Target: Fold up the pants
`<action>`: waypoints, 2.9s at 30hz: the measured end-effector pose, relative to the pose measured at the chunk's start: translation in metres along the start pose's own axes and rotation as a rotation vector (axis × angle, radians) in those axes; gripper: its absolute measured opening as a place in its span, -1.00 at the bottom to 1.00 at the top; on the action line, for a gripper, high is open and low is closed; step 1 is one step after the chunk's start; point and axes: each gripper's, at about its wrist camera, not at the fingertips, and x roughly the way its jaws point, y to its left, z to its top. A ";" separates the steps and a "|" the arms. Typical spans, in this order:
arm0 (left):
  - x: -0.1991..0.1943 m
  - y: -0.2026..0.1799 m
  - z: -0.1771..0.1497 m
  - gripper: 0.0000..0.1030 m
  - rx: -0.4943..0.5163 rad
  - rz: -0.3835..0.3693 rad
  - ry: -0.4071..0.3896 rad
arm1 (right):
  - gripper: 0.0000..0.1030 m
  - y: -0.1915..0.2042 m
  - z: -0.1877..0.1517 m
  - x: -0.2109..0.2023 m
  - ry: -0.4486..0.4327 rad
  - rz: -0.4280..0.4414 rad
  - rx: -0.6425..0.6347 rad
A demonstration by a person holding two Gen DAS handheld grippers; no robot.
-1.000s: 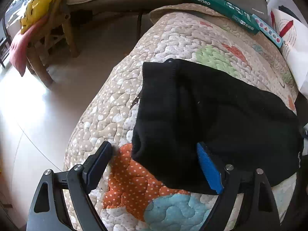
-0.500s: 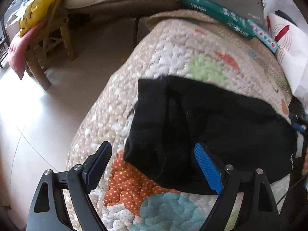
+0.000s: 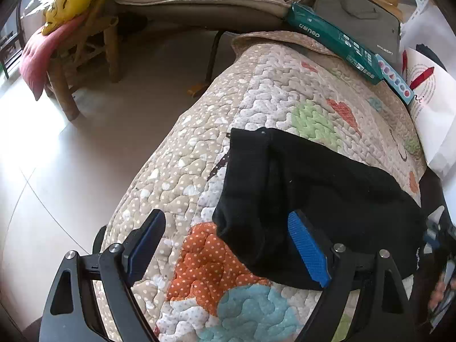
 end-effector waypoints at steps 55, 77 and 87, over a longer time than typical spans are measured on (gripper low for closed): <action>0.032 -0.051 -0.025 0.78 0.233 0.100 0.043 | -0.83 0.158 0.054 0.128 0.203 -0.280 -0.302; 0.033 -0.050 -0.024 0.83 0.226 0.106 0.044 | -0.83 0.171 0.030 0.144 0.308 -0.350 -0.466; 0.033 -0.050 -0.024 0.84 0.224 0.107 0.043 | -0.86 0.164 0.054 0.156 0.210 -0.347 -0.363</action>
